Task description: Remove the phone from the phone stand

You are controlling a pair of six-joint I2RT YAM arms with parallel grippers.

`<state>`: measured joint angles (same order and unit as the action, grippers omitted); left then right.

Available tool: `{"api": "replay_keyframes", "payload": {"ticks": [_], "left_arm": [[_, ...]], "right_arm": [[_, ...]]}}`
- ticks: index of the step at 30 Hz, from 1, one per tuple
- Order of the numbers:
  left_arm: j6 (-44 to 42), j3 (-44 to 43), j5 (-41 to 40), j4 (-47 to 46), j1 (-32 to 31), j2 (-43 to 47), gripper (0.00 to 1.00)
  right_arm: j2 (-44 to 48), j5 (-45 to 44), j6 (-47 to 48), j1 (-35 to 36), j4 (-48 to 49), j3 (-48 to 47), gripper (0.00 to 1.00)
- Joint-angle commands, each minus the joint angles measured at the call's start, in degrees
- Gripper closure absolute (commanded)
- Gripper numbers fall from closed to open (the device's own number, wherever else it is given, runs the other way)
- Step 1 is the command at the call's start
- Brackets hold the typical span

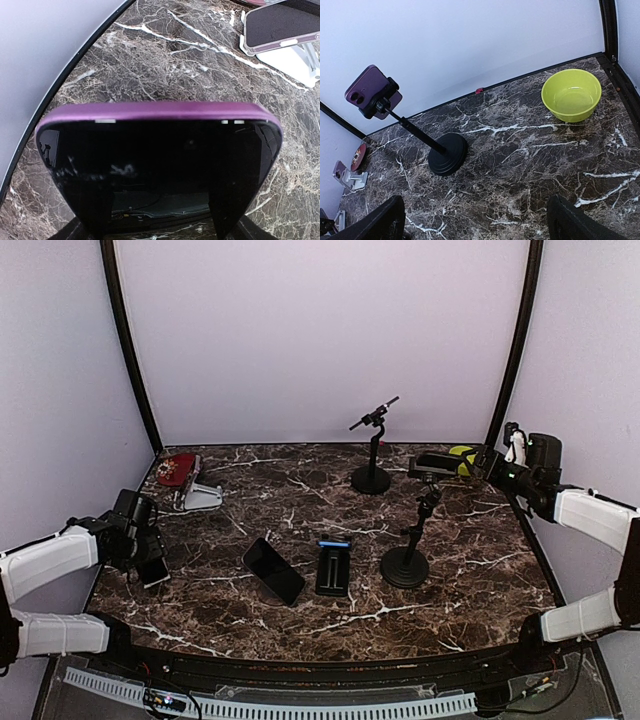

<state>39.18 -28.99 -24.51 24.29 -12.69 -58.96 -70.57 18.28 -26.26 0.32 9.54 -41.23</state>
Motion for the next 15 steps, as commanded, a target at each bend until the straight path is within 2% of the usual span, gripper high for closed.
{"api": "replay_keyframes", "payload": {"ticks": [1,15], "left_arm": [[-0.31,-2.43,-0.29,3.22,0.02,2.65,0.38],[-2.3,-11.24,2.02,11.53,-1.66,7.8,0.44]], "right_arm": [[0.29,1.18,-0.25,-0.39,2.14,0.1,0.01],[2.8,2.01,0.3,-0.35,1.2,-1.34,0.01]]}}
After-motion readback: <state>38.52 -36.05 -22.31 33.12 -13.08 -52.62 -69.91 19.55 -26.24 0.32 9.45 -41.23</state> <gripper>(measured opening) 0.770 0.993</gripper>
